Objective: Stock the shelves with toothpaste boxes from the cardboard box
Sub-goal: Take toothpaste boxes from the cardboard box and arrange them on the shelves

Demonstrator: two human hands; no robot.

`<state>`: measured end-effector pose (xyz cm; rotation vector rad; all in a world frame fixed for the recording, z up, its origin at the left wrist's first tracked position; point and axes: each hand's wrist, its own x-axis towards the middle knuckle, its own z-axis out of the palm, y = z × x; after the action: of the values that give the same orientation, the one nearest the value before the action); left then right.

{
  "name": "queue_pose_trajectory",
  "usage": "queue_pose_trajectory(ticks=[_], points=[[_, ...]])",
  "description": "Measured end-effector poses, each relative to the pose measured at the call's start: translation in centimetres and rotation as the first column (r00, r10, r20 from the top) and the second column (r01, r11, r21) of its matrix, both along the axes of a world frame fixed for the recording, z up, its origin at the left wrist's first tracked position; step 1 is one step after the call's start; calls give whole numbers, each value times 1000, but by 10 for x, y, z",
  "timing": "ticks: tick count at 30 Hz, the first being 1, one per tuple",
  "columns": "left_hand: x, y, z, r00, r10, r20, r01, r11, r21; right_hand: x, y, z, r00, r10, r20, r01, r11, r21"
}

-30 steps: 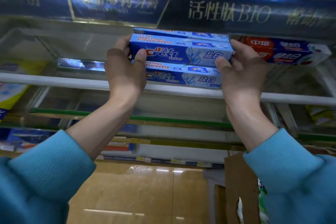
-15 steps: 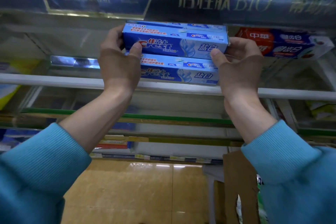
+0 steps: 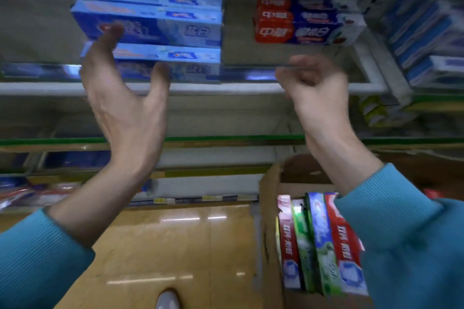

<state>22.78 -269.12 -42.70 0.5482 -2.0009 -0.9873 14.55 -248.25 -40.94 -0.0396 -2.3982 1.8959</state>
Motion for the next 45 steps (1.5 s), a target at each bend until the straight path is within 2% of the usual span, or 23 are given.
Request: queue_pose_trajectory(ticks=[5, 9, 12, 14, 17, 20, 22, 29, 35, 41, 45], points=[[18, 109, -22, 954, -284, 99, 270, 954, 133, 17, 100, -15, 996, -39, 78, 33, 996, 83], [25, 194, -37, 860, -489, 149, 456, 865, 209, 34, 172, -31, 977, 2, 215, -36, 987, 157], [22, 246, -60, 766, -581, 275, 512, 811, 285, 46, 212, -50, 944, 38, 327, -101, 979, 178], [16, 271, -79, 668, -598, 442, 502, 801, 325, 53, 233, -62, 913, 51, 405, -140, 971, 194], [7, 301, -109, 471, -554, 687, 489, 812, 319, 62, 260, -74, 864, 77, 498, -208, 955, 213], [0, 322, -134, 337, -499, 798, 461, 827, 322, 69, 280, -82, 822, 114, 559, -262, 946, 191], [-6, 335, -145, 288, -466, 836, 437, 841, 318, 71, 290, -86, 810, 126, 573, -279, 942, 187], [-17, 367, -151, 248, -303, 920, 340, 917, 210, 69, 327, -89, 777, 189, 600, -354, 920, 170], [-14, 379, -146, 234, -263, 936, 251, 946, 203, 68, 348, -80, 771, 199, 604, -354, 923, 148], [-4, 380, -148, 267, -284, 921, 242, 945, 221, 73, 348, -81, 759, 203, 618, -356, 925, 134], [10, 381, -150, 246, -270, 931, 337, 924, 180, 79, 333, -84, 753, 202, 627, -365, 920, 142]])
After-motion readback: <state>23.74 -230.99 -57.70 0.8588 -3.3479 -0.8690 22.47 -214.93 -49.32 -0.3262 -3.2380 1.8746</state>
